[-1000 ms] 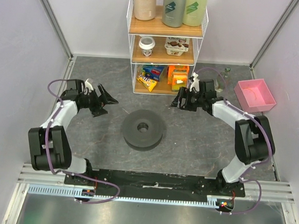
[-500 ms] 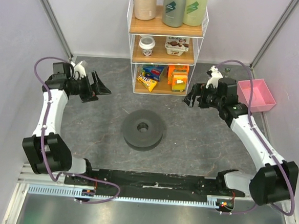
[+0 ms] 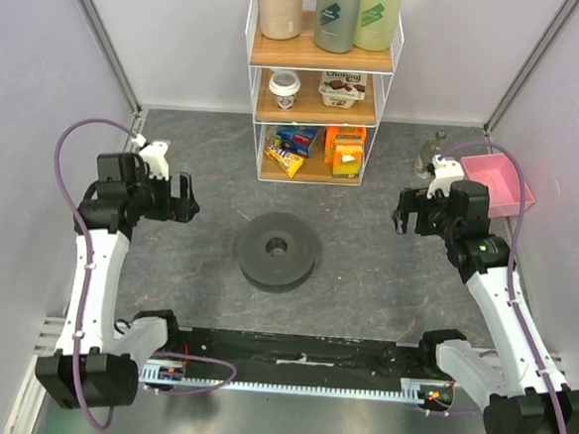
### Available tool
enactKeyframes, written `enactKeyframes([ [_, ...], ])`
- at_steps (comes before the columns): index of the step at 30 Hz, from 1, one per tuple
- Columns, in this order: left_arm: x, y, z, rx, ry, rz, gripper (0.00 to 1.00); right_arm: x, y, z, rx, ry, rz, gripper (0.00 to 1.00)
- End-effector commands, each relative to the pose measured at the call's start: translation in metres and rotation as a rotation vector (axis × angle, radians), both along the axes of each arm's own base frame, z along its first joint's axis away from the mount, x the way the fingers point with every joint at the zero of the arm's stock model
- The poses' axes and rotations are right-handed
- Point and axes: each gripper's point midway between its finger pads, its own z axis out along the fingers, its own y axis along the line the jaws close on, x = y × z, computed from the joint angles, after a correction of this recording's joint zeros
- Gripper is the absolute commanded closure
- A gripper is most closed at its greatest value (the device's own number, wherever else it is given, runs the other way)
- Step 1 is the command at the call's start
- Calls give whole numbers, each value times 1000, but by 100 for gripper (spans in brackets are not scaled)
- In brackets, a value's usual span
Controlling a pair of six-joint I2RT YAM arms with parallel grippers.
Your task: Wrap the cables
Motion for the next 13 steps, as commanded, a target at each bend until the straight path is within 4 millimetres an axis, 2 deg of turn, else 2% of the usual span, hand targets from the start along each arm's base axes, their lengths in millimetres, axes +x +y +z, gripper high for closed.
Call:
enactKeyframes([
  [1,-7,15,-5,127,-62,-13,1,-12,-15,-8,-57,-1,-24,2],
  [9,-5,15,-2,130,-101,-9,1,-13,-15,6,-66,-40,-11,2],
  [13,-3,17,8,148,-146,-7,1,-12,-15,14,-60,-62,-10,2],
])
